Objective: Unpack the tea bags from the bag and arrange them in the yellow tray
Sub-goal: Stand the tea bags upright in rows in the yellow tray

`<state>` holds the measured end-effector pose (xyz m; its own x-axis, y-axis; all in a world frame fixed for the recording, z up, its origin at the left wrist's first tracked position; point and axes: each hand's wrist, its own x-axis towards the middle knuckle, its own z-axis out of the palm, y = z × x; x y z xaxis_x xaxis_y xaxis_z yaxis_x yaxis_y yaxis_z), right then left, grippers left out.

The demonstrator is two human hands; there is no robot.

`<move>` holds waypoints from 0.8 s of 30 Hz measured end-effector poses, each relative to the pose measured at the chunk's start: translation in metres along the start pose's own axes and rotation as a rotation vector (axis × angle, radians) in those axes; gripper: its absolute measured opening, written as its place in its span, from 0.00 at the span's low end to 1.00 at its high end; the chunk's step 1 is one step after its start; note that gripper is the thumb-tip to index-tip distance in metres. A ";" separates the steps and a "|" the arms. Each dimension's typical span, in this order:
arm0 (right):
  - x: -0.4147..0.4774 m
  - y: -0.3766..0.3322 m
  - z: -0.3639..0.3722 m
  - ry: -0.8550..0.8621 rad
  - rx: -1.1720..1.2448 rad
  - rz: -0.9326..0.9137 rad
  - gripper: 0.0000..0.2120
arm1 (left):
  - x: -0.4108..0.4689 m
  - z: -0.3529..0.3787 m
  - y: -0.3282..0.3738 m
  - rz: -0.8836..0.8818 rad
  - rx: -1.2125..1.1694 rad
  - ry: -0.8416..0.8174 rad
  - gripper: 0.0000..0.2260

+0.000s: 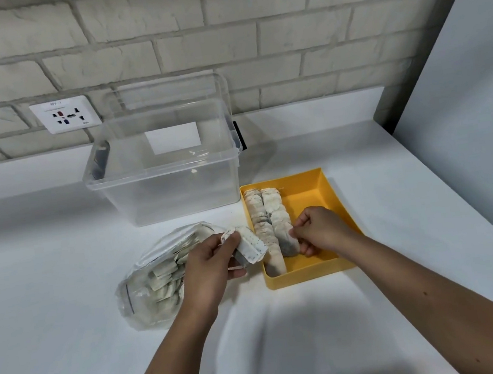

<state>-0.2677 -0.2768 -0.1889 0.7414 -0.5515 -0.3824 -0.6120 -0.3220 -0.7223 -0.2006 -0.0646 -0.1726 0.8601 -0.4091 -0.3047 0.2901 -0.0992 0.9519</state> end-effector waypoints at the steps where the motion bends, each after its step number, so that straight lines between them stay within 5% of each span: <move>1: -0.001 -0.001 -0.002 0.066 -0.050 -0.049 0.08 | 0.000 0.000 0.001 -0.005 -0.004 -0.010 0.08; 4: -0.016 -0.013 -0.008 0.211 -0.015 -0.227 0.10 | -0.001 0.002 0.004 -0.008 -0.008 -0.043 0.07; 7: -0.042 -0.029 -0.003 0.098 0.149 -0.306 0.09 | -0.001 0.005 0.006 -0.003 0.016 -0.051 0.07; 24: -0.050 -0.026 0.005 -0.041 0.290 -0.202 0.04 | -0.004 0.013 0.008 -0.061 -0.037 -0.134 0.09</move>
<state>-0.2875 -0.2369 -0.1537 0.8535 -0.4657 -0.2337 -0.3528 -0.1866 -0.9169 -0.2074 -0.0759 -0.1635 0.7775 -0.5210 -0.3522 0.3572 -0.0951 0.9292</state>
